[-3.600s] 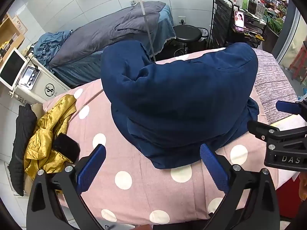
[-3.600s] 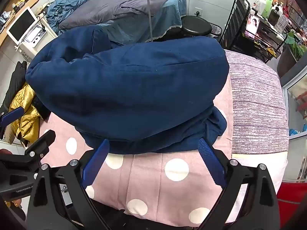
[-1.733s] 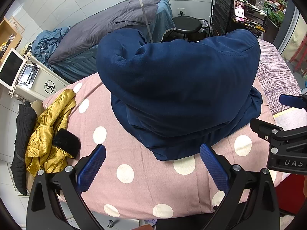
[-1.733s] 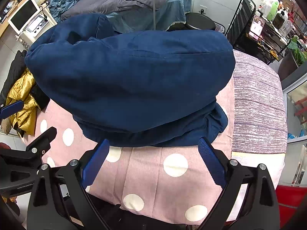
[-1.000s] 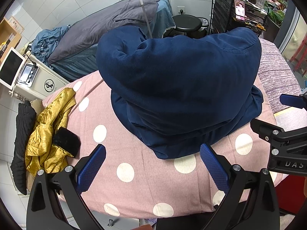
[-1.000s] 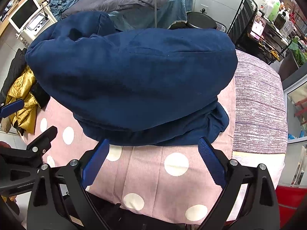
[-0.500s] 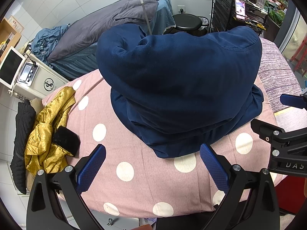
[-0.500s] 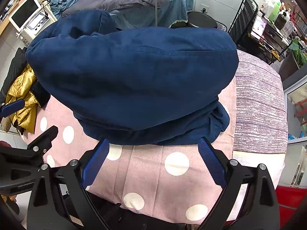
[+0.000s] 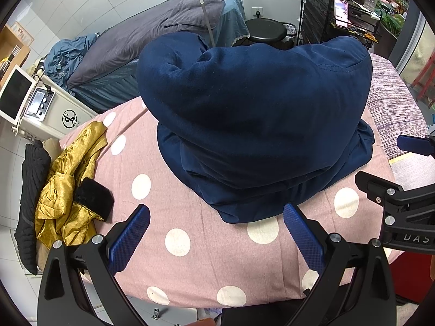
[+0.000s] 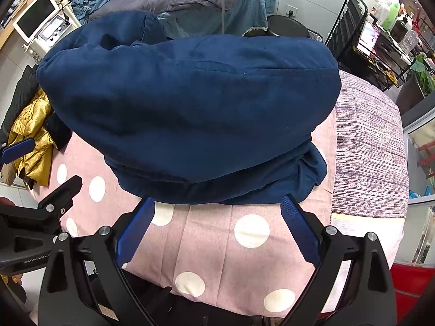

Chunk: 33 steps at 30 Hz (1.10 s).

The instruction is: Fold large clothes

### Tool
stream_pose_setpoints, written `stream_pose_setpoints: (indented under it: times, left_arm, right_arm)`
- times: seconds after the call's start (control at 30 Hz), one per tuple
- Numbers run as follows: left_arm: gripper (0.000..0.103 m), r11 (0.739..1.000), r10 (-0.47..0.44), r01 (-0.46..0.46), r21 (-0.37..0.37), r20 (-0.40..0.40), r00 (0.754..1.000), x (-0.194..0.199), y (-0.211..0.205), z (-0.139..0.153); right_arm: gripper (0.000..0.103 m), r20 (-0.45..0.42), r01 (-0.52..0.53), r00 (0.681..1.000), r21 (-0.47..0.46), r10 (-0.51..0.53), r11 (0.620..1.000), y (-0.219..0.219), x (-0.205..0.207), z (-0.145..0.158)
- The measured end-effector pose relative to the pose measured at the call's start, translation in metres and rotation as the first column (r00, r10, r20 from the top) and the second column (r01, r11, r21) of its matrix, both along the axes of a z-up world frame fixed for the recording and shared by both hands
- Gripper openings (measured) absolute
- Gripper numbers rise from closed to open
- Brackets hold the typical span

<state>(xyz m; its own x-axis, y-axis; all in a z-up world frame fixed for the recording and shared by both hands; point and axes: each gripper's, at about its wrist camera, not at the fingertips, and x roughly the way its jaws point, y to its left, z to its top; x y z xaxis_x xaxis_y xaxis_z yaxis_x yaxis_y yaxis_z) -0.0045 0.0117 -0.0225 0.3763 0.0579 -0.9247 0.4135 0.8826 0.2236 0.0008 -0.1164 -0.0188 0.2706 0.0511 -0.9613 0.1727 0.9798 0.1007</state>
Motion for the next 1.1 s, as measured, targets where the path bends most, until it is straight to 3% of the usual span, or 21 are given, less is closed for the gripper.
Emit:
stream_pose_setpoints:
  times: [0.17,0.3,0.5,0.63,0.73,0.83,0.93,0.97,1.0,1.1]
  left_arm:
    - [0.097,1.000,-0.012,0.012,-0.020,0.007,1.000,0.003,0.000,0.005]
    - [0.097,0.996,-0.042,0.046,-0.076,0.046,0.998,0.016,0.003,0.029]
    - [0.097,0.989,-0.035,0.051,-0.142,0.112,0.993,0.065,0.009,0.074]
    - [0.097,0.970,-0.055,0.072,-0.232,0.080,0.995,0.111,-0.004,0.095]
    - [0.097,0.969,-0.128,0.132,-0.208,0.031,0.991,0.148,-0.035,0.084]
    - [0.097,0.965,-0.213,0.194,-0.178,-0.099,0.972,0.183,-0.071,0.045]
    - [0.094,0.972,-0.233,0.230,-0.036,-0.148,0.961,0.192,-0.088,0.007]
    - [0.092,0.963,-0.264,0.270,0.021,-0.149,0.953,0.186,-0.091,-0.007]
    - [0.089,0.955,-0.282,0.293,0.051,-0.159,0.946,0.181,-0.090,-0.016]
    - [0.087,0.949,-0.287,0.309,0.060,-0.239,0.928,0.166,-0.067,-0.042]
  right_arm:
    - [0.092,0.007,0.003,1.000,-0.002,-0.003,1.000,-0.001,0.001,0.002]
    - [0.092,0.046,0.044,0.998,0.045,-0.046,0.998,-0.019,0.002,0.013]
    - [0.092,0.099,0.186,0.975,0.130,-0.199,0.974,-0.089,0.021,0.029]
    - [0.092,0.100,0.269,0.946,0.284,-0.308,0.920,-0.148,0.047,0.021]
    - [0.092,0.067,0.248,0.956,0.336,-0.285,0.909,-0.168,0.077,0.007]
    - [0.092,0.030,0.205,0.973,0.335,-0.228,0.920,-0.172,0.116,-0.017]
    - [0.092,0.012,0.162,0.985,0.325,-0.175,0.932,-0.165,0.137,-0.037]
    - [0.088,0.025,0.133,0.989,0.313,-0.148,0.940,-0.158,0.139,-0.039]
    - [0.069,0.035,0.095,0.993,0.306,-0.111,0.947,-0.150,0.140,-0.040]
    - [0.031,0.040,-0.060,0.998,0.325,0.050,0.944,-0.110,0.134,-0.041]
